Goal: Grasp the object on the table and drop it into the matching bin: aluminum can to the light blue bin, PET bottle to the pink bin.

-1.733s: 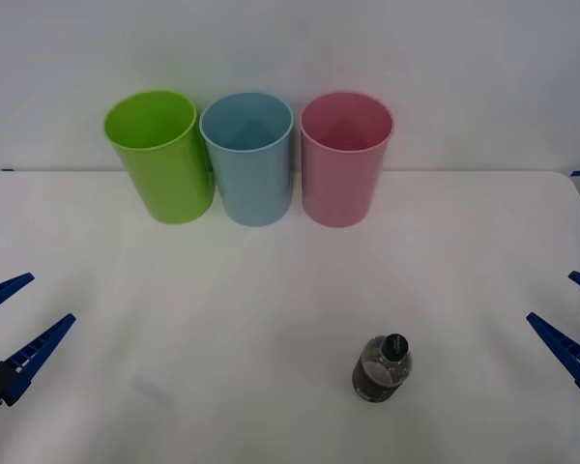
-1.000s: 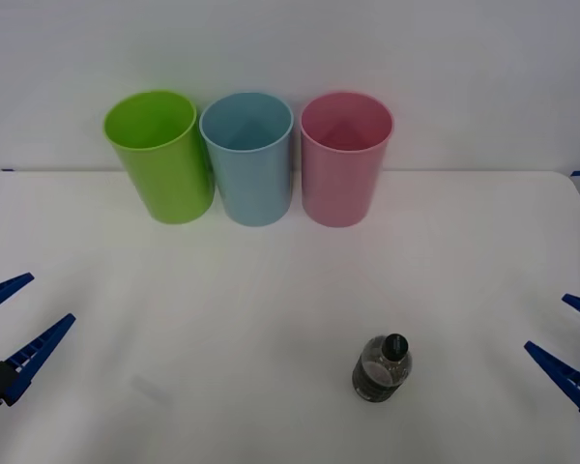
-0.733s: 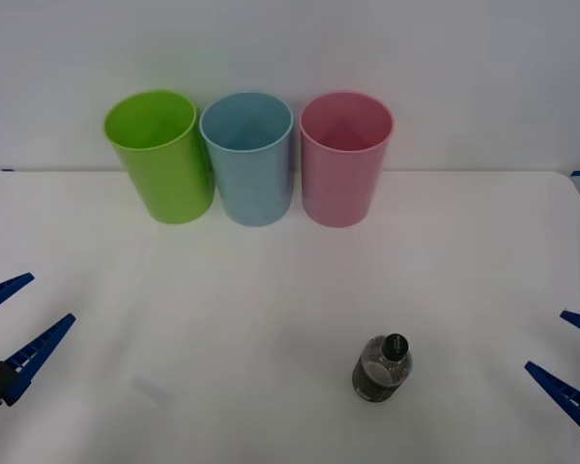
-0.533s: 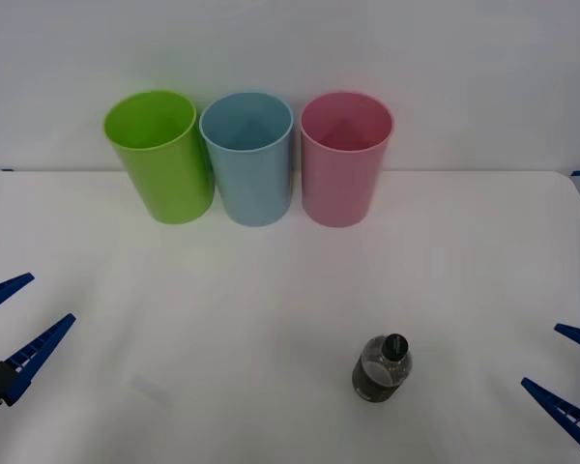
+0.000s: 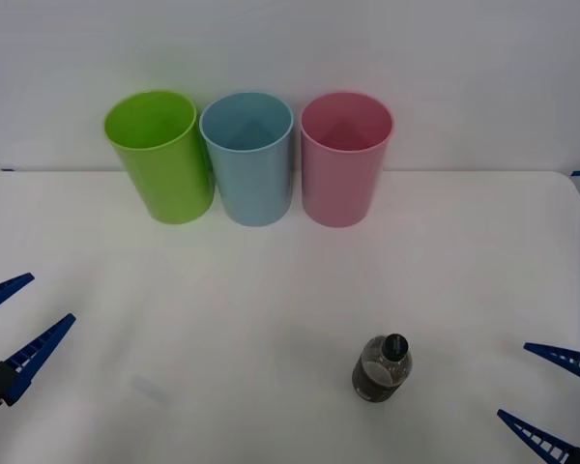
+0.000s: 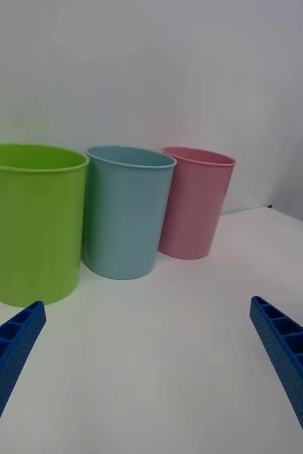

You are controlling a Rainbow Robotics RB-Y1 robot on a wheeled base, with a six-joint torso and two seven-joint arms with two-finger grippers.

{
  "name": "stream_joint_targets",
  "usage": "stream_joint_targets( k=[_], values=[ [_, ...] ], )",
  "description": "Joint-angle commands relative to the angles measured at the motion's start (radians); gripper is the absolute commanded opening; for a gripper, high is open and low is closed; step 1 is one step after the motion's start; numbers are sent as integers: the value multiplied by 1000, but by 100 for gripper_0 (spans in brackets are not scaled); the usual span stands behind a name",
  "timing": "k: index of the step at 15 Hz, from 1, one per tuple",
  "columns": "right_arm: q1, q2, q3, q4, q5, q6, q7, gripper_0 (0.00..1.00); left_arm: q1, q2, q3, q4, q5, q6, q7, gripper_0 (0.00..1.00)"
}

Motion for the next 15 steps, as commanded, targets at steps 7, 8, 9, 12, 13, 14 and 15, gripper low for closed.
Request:
stream_joint_targets(
  k=[7,8,9,12,13,14,15],
  values=[
    [-68,0,163,52,34,33,60,100,0,0,0,0,0,0,0,100],
    [-75,0,187,52,34,49,65,100,0,0,0,0,0,0,0,100],
    [-79,0,206,52,34,64,68,100,0,0,0,0,0,0,0,100],
    [-96,0,264,52,32,115,83,100,0,0,0,0,0,0,0,100],
    [-102,0,285,52,29,133,86,100,0,0,0,0,0,0,0,100],
    [-111,1,308,52,25,151,89,100,0,0,0,0,0,0,0,100],
    [-116,6,328,52,25,171,92,100,0,0,0,0,0,0,0,100]
  ],
)
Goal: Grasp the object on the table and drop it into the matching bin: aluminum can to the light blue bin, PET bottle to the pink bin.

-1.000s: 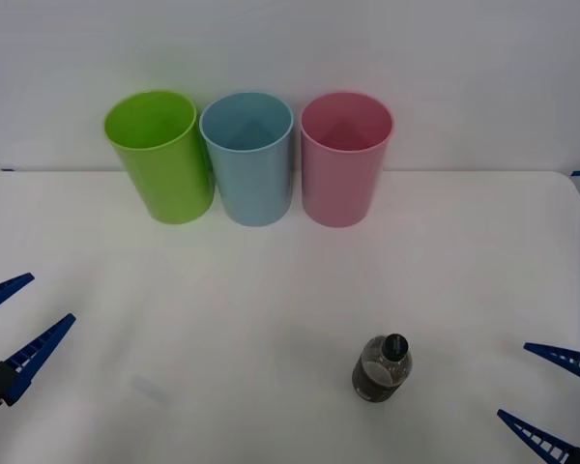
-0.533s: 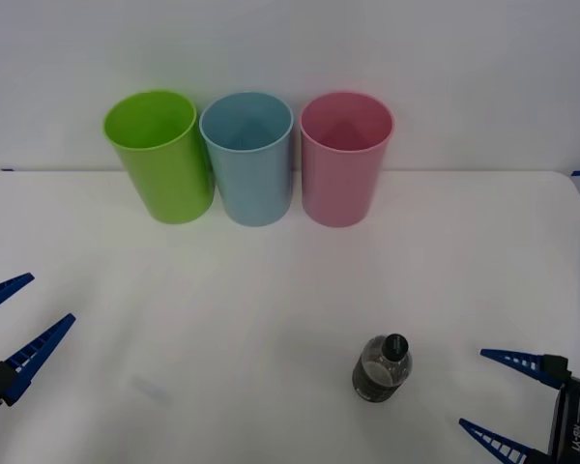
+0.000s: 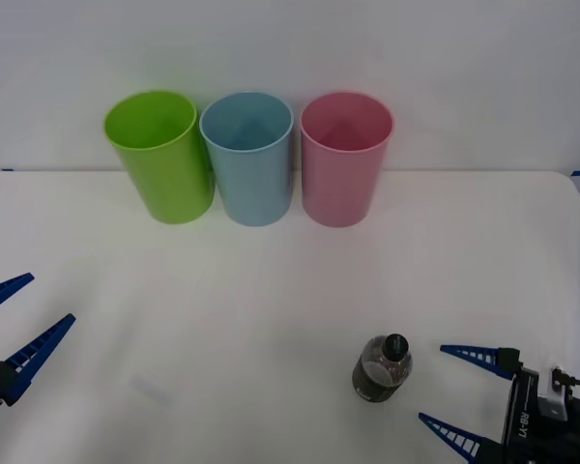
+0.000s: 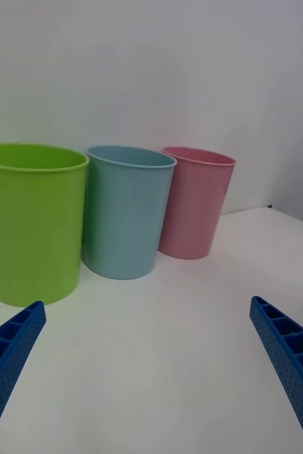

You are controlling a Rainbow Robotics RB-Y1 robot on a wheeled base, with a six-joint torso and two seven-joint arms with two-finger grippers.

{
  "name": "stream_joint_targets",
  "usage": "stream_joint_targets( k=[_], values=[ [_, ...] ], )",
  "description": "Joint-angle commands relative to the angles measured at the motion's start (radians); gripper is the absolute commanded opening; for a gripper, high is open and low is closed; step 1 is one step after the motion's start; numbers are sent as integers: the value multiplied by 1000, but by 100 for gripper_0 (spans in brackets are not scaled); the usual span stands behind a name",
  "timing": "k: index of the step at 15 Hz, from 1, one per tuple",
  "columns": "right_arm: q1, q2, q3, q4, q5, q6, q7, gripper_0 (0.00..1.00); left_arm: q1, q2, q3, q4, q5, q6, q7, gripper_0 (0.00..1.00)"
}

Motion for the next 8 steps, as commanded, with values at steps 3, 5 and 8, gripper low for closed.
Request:
stream_joint_targets(
  k=[3,5,8],
  values=[
    [-31,15,90,0,-4,76,16,100,0,0,0,0,0,0,0,100],
    [-42,15,125,1,-4,103,24,100,0,0,0,0,0,0,0,100],
    [-60,17,171,0,-4,143,36,100,0,0,0,0,0,0,0,100]
  ],
)
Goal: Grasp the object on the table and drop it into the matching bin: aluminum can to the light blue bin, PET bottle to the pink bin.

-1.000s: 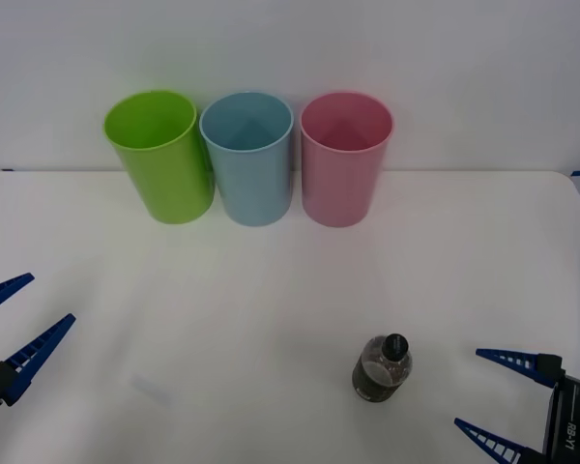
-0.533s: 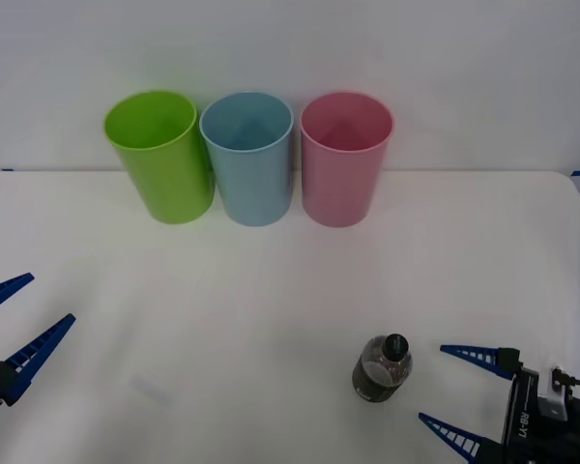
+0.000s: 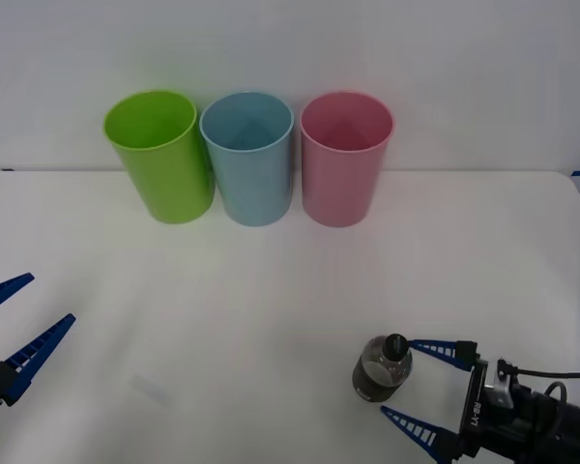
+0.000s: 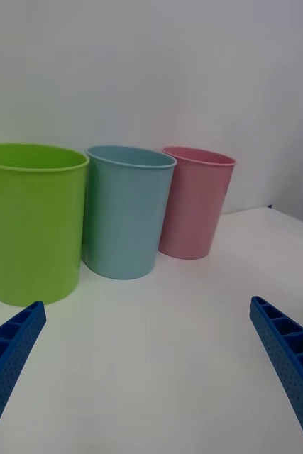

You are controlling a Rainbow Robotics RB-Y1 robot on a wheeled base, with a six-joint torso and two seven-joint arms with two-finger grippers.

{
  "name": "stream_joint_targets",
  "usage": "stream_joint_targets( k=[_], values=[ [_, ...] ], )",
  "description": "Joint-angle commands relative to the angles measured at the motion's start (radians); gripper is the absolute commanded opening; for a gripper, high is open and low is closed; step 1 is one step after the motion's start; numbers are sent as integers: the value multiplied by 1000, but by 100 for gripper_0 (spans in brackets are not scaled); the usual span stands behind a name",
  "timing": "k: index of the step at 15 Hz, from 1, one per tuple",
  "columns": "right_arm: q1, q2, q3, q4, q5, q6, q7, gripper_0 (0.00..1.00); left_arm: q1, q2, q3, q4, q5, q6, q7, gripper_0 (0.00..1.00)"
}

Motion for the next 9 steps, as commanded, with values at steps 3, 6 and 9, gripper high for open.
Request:
stream_joint_targets(
  k=[3,6,9],
  values=[
    [-24,23,52,0,7,53,16,100,0,0,0,0,0,0,0,100],
    [-35,58,59,0,29,73,18,100,0,0,0,0,0,0,0,100],
    [-44,72,81,0,30,110,24,100,0,0,0,0,0,0,0,100]
  ],
)
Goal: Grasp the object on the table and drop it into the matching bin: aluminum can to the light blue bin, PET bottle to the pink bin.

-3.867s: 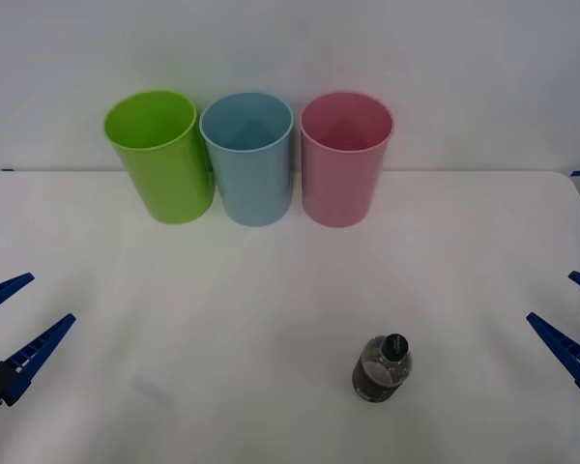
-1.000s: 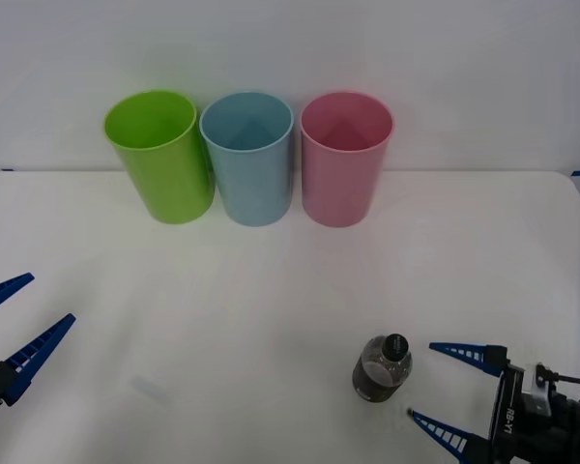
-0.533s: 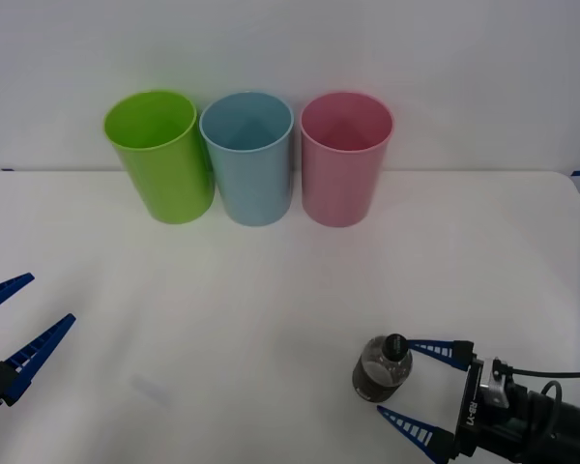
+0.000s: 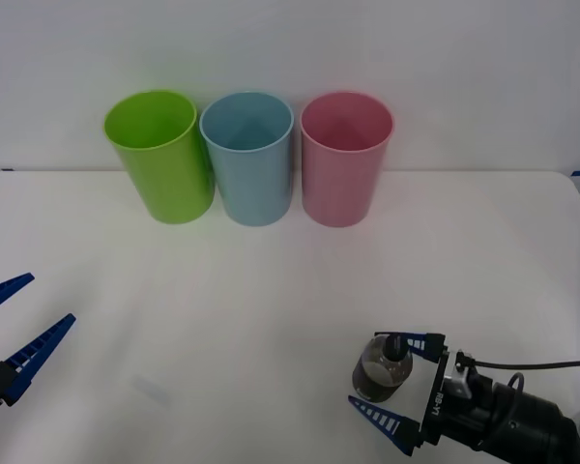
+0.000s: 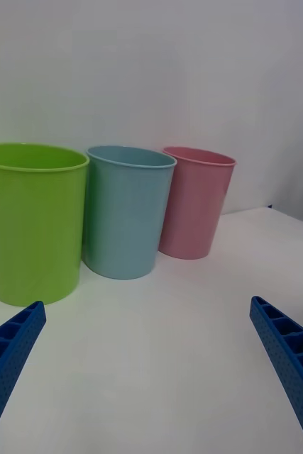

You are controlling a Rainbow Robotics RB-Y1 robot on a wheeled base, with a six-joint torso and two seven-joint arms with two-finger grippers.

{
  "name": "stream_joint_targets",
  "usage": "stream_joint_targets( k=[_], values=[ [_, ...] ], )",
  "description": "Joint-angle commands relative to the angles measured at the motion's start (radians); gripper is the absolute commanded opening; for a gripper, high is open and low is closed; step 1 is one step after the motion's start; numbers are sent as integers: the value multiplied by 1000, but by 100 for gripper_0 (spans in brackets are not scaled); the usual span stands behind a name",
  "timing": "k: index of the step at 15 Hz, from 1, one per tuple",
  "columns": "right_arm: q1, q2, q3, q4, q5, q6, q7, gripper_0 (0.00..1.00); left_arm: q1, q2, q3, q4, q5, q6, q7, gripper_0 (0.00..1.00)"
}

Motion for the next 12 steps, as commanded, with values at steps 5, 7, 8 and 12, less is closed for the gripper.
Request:
stream_joint_targets(
  k=[5,7,8,12],
  values=[
    [-5,7,12,1,-1,27,9,100,0,0,0,0,0,0,0,100],
    [-5,7,12,0,0,28,9,11,0,0,0,0,0,0,0,100],
    [-7,7,12,1,-1,30,7,0,0,0,0,0,0,0,0,100],
    [-12,7,12,0,-3,36,9,0,0,0,0,0,0,0,0,100]
  ],
)
